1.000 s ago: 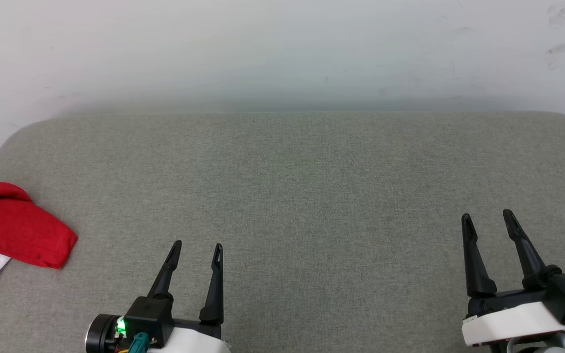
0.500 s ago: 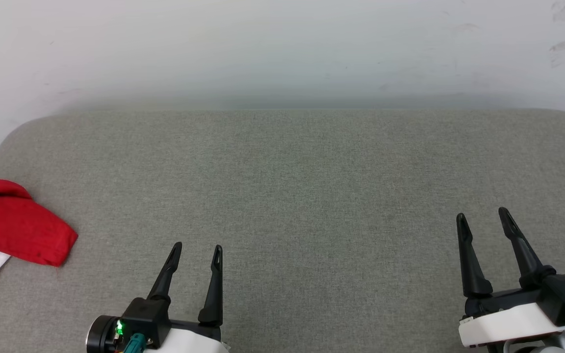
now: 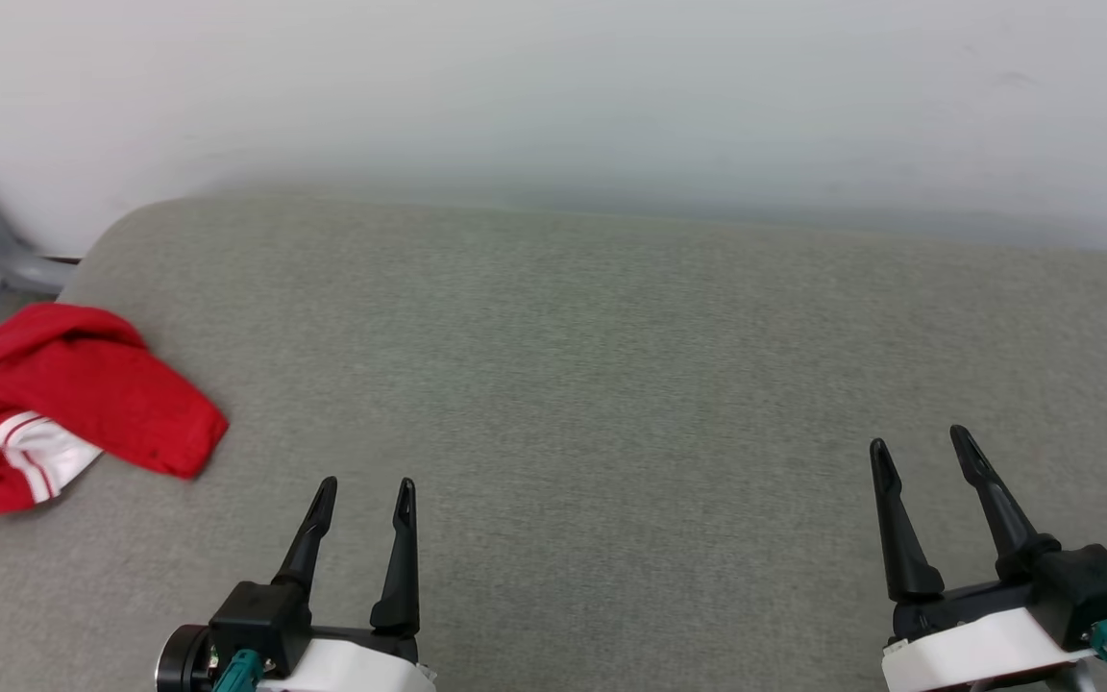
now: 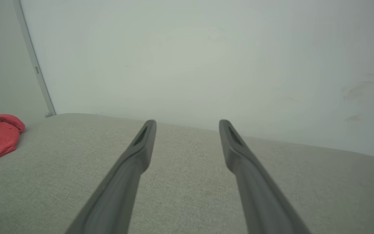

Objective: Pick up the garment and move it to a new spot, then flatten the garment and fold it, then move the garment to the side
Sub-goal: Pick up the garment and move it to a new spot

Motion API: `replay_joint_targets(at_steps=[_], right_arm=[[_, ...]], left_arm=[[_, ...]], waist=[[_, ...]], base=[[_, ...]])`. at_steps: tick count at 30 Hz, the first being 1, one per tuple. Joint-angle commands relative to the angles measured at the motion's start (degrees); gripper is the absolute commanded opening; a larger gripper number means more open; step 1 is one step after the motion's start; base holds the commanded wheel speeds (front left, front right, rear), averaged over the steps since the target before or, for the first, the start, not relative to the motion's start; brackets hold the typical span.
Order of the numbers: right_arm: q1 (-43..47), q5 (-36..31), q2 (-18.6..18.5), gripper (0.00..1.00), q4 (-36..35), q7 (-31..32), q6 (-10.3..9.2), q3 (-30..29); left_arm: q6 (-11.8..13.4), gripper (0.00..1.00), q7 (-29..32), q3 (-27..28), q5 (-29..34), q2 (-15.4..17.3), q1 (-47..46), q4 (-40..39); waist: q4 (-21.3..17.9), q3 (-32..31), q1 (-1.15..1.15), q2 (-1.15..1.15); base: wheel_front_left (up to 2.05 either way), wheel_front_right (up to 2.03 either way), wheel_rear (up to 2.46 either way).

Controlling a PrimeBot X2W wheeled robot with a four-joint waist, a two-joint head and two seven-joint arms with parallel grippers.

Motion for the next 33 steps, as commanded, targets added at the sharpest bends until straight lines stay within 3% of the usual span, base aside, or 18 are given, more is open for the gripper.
replay_joint_targets(at_steps=[1,20,33], right_arm=[[0.7,-0.2,0.0,1.0,0.1,-0.1,-0.04,0.0],[0.5,-1.6,0.0,1.0,0.6,-0.1,-0.04,2.3],[0.4,-1.7,0.0,1.0,0.9,-0.1,-0.04,3.0]], left_arm=[[-0.2,1.0,-0.2,0.3,0.1,0.0,-0.2,0.1],[0.3,1.0,-0.2,1.2,0.8,0.0,0.5,0.7],[0.0,1.0,-0.2,1.4,1.4,0.0,1.2,0.4]], waist=[[1.8,-0.1,0.0,0.0],[15.5,-0.4,0.0,0.0],[19.3,-1.1,0.0,0.0]], base=[[0.0,0.0,0.0],[0.0,0.0,0.0],[0.0,0.0,0.0]])
